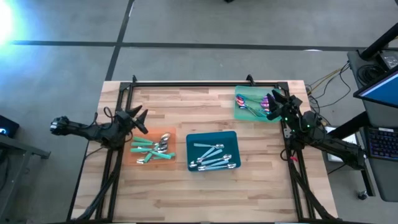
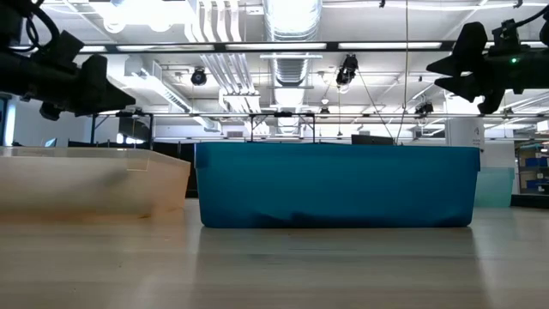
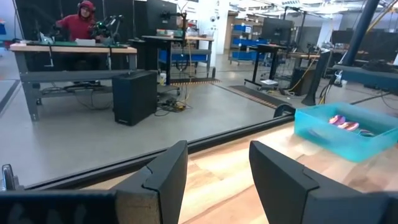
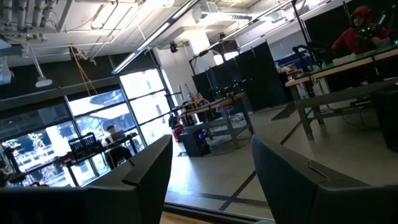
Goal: Sort silverware by color (type)
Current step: Return to Home Position
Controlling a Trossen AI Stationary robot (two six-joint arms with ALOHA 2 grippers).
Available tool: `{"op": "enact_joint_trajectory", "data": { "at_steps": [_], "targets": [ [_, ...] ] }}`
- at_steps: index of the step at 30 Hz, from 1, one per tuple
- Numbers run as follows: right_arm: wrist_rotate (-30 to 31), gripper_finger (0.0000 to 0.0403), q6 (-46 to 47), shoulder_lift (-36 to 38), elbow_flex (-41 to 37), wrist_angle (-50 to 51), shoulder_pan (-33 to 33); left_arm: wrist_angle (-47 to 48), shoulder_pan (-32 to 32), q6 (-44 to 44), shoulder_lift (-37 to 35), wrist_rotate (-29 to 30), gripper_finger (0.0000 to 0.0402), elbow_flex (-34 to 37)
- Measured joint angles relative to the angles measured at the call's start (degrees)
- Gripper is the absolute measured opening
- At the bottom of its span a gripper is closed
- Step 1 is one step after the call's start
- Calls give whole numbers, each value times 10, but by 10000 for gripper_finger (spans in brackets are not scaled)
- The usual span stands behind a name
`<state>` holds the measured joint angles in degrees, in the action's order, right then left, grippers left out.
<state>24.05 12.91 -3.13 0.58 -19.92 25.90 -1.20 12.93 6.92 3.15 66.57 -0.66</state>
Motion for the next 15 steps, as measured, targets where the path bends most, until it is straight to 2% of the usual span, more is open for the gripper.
{"op": "enact_joint_trajectory", "data": {
  "at_steps": [15],
  "targets": [
    [0, 210, 0, 0, 0, 0, 0, 1, 0, 7, 0, -1, 158, -3]
  ]
}}
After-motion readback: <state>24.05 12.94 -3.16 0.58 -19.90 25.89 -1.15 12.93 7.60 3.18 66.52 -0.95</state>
